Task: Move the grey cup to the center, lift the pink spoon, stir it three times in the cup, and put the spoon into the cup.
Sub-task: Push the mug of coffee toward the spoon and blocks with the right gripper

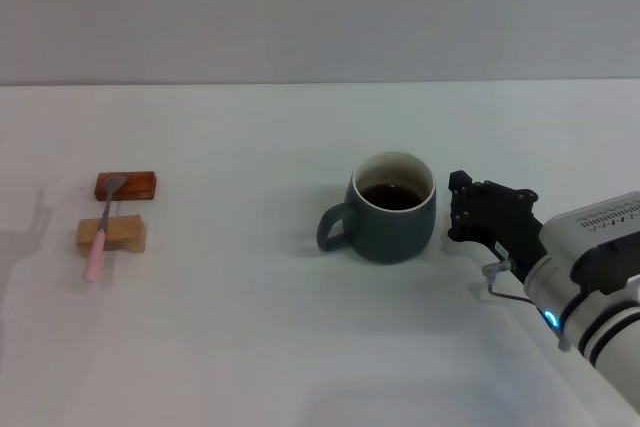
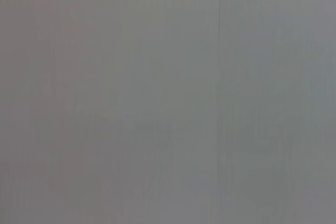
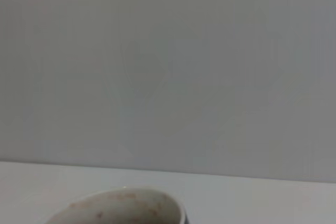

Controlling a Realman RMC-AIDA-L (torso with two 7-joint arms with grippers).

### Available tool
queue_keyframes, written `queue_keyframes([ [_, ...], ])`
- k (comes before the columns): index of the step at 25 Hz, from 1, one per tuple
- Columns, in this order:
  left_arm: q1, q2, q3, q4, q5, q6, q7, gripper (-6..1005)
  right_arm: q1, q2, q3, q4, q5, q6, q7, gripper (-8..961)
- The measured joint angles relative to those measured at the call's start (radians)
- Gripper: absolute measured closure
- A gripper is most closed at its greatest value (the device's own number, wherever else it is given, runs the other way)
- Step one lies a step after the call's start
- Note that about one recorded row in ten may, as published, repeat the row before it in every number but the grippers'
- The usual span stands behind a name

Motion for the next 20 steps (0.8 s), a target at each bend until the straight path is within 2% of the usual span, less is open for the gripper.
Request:
queue_keyframes([
  [20, -0.004, 0.0, 0.011, -0.004, 0.0, 0.0, -0.002, 169, 0.039, -0.002, -0.039, 0.052, -0.016, 0.029, -0.001, 955],
])
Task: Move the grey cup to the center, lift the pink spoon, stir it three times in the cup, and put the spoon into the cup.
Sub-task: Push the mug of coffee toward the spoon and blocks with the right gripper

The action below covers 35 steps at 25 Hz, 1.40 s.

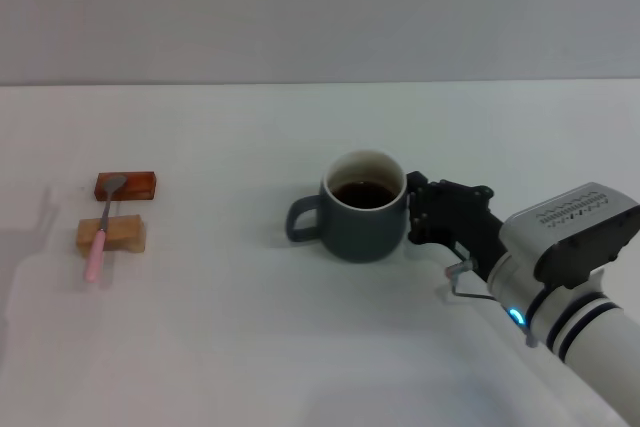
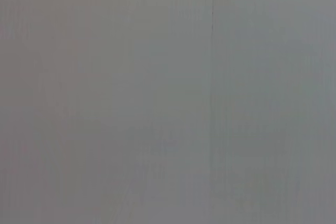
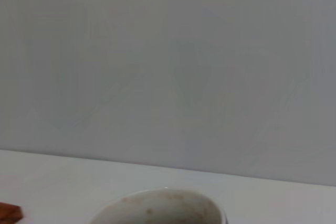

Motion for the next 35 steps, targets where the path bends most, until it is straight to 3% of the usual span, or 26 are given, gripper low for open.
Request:
queue_keyframes([
  [14, -0.004, 0.0, 0.014, 0.002, 0.0, 0.0, 0.0, 169, 0.013, 0.003, -0.011, 0.035, -0.08, 0.011, 0.001, 953],
  [35, -0.018, 0.0, 0.014, 0.004, 0.0, -0.008, 0.0, 170, 0.015, 0.003, 0.022, 0.03, -0.077, 0.014, 0.007, 953],
])
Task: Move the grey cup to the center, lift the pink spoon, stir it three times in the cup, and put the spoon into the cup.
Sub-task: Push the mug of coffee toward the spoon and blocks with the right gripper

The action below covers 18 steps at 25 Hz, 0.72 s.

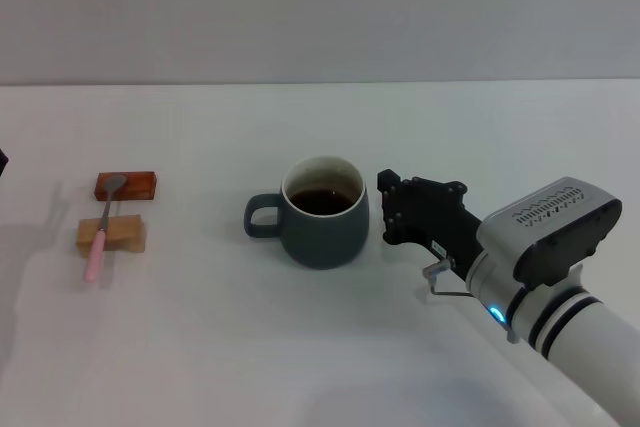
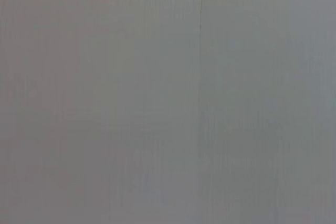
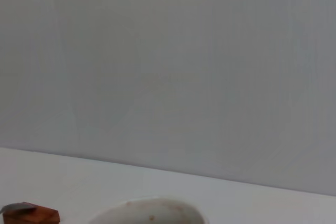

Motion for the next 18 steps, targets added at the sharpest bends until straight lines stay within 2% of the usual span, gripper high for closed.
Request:
queue_keyframes([
  [12, 0.013, 0.0, -0.001, -0.001, 0.0, 0.002, -0.001, 170, -0.018, -0.001, -0.018, -0.02, -0.049, -0.034, 0.0, 954],
  [16, 0.017, 0.001, -0.002, -0.001, 0.0, 0.0, -0.001, 170, -0.075, -0.001, 0.025, -0.023, -0.047, -0.109, -0.005, 954],
  [18, 0.022, 0.001, -0.002, 0.0, 0.0, 0.0, -0.001, 170, -0.127, -0.005, 0.077, -0.035, -0.046, -0.165, -0.006, 954],
])
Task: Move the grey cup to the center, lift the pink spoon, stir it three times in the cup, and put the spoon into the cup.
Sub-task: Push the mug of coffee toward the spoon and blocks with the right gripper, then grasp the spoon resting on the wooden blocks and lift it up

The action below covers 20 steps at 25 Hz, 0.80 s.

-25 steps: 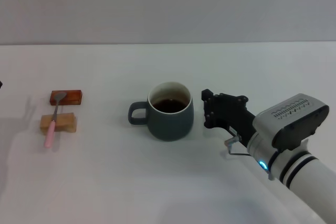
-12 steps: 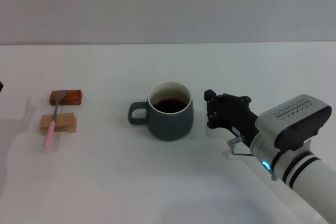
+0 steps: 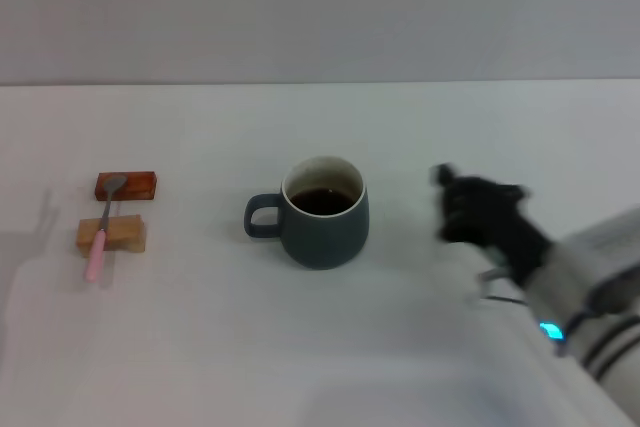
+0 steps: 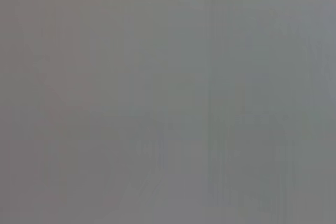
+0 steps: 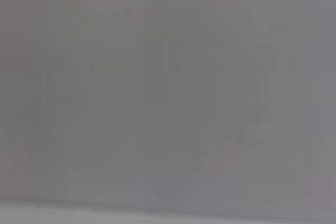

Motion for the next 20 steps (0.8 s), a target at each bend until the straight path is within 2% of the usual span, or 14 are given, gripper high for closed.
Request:
queue_keyframes([
  [2, 0.01, -0.001, -0.002, 0.0, 0.0, 0.0, 0.0, 170, -0.075, -0.001, 0.052, -0.036, 0.001, -0.113, -0.001, 954],
  [3, 0.01, -0.001, -0.002, 0.0, 0.0, 0.0, 0.0, 171, -0.075, -0.001, 0.052, -0.036, 0.001, -0.113, -0.001, 954],
  [7, 0.023, 0.0, 0.012, 0.005, 0.0, 0.006, 0.0, 171, -0.153, 0.0, 0.081, -0.08, 0.002, -0.256, -0.002, 954],
  [9, 0.027, -0.001, 0.02, 0.002, 0.0, 0.008, -0.001, 171, -0.158, 0.0, 0.087, -0.087, 0.002, -0.262, -0.002, 954],
  [15, 0.054, -0.001, 0.119, -0.005, 0.0, 0.039, -0.063, 171, -0.182, -0.002, 0.119, -0.11, 0.005, -0.265, -0.003, 954],
  [17, 0.072, -0.001, 0.199, -0.011, 0.0, 0.04, -0.069, 171, -0.188, 0.001, 0.122, -0.126, 0.012, -0.262, -0.004, 953],
  [18, 0.072, -0.001, 0.199, -0.011, 0.0, 0.04, -0.069, 171, -0.188, 0.001, 0.122, -0.126, 0.012, -0.262, -0.004, 953],
  [20, 0.091, 0.0, 0.259, -0.024, 0.0, 0.04, -0.069, 171, -0.197, 0.0, 0.122, -0.128, 0.018, -0.262, -0.004, 953],
])
